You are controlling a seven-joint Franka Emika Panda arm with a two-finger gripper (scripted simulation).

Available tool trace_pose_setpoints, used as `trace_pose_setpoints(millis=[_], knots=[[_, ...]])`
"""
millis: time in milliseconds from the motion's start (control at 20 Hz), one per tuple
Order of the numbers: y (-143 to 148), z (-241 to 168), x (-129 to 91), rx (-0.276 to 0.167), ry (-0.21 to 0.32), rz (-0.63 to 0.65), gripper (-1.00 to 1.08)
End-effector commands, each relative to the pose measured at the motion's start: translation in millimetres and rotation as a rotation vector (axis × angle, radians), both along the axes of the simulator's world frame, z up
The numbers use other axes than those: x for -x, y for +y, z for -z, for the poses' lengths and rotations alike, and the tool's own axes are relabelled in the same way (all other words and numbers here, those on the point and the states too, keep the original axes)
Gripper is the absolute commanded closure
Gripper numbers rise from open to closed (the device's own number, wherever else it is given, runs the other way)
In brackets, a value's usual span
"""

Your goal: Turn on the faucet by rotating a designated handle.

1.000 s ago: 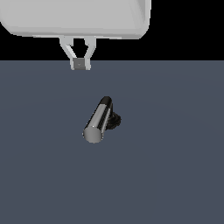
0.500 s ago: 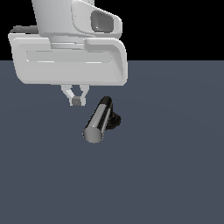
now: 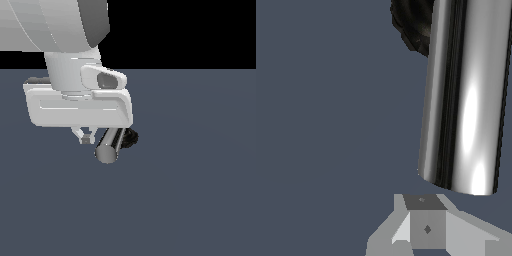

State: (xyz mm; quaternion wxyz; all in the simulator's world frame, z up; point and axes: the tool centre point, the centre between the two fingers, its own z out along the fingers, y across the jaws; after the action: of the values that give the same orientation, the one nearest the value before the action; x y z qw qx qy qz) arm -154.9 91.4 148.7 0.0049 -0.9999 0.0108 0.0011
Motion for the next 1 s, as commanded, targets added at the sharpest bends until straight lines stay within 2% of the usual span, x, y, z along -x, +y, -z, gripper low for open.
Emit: trace_pose_setpoints(millis=[0, 450, 950], knots=[[4, 13, -5, 0.001, -0.001, -0.001, 1.08], [11, 40, -15, 0.007, -0.002, -0.003, 1.08], [7, 44, -17, 0.008, -0.002, -0.003, 1.08]])
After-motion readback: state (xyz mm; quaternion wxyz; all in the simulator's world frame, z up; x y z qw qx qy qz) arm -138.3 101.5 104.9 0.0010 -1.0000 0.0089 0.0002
